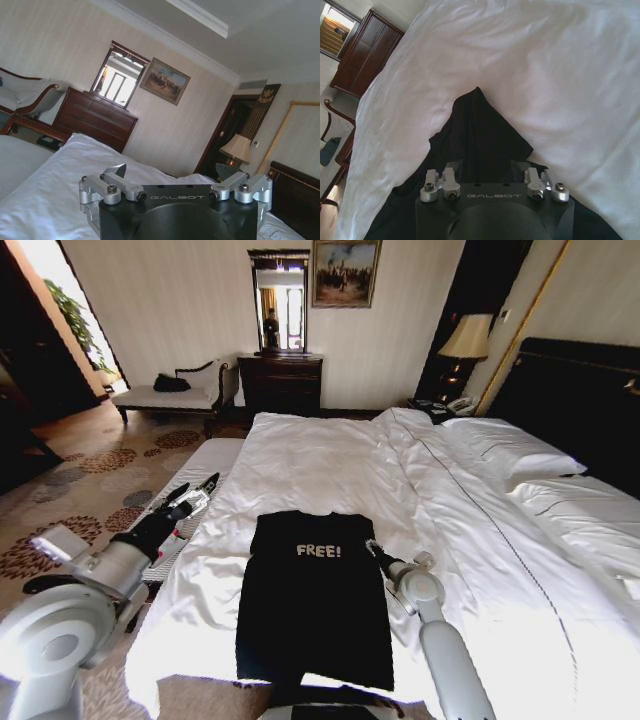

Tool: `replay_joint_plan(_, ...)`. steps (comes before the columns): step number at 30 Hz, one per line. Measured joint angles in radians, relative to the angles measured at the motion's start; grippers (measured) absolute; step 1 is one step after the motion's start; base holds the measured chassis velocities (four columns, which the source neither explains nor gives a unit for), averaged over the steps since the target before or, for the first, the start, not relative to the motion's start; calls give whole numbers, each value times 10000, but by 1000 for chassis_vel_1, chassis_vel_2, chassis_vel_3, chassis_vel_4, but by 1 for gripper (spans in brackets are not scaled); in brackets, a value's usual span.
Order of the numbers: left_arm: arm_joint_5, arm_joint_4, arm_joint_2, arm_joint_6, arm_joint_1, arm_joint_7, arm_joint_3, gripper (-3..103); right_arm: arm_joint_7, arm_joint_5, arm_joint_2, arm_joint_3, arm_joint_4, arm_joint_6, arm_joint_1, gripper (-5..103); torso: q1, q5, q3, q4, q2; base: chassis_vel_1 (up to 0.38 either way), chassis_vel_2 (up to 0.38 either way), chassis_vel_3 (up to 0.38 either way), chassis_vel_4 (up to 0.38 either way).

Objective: Fold the clothes on the bed.

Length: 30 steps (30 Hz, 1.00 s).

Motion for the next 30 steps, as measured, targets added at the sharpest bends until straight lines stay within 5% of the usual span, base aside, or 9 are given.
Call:
replay_joint_plan(10,177,6,-50,48,-46,-6,222,100,12,-13,-116,77,-10,-3,3,19,0,0,0,0,0,0,0,0,0)
replay_joint_plan(14,182,9,-49,49,-85,-11,211,100,94,-65,-99,67,48,-25,-168,16,-1,0,0,0,0,0,0,0,0)
replay_joint_plan(27,155,12,139,49,-263,-34,244,100,179,-177,-118,69,-327,-21,11,70,0,0,1,0,0,0,0,0,0)
replay_joint_plan(30,175,14,130,49,-328,-35,315,100,203,-173,-120,90,-315,-18,17,75,-1,0,1,1,0,0,0,0,0)
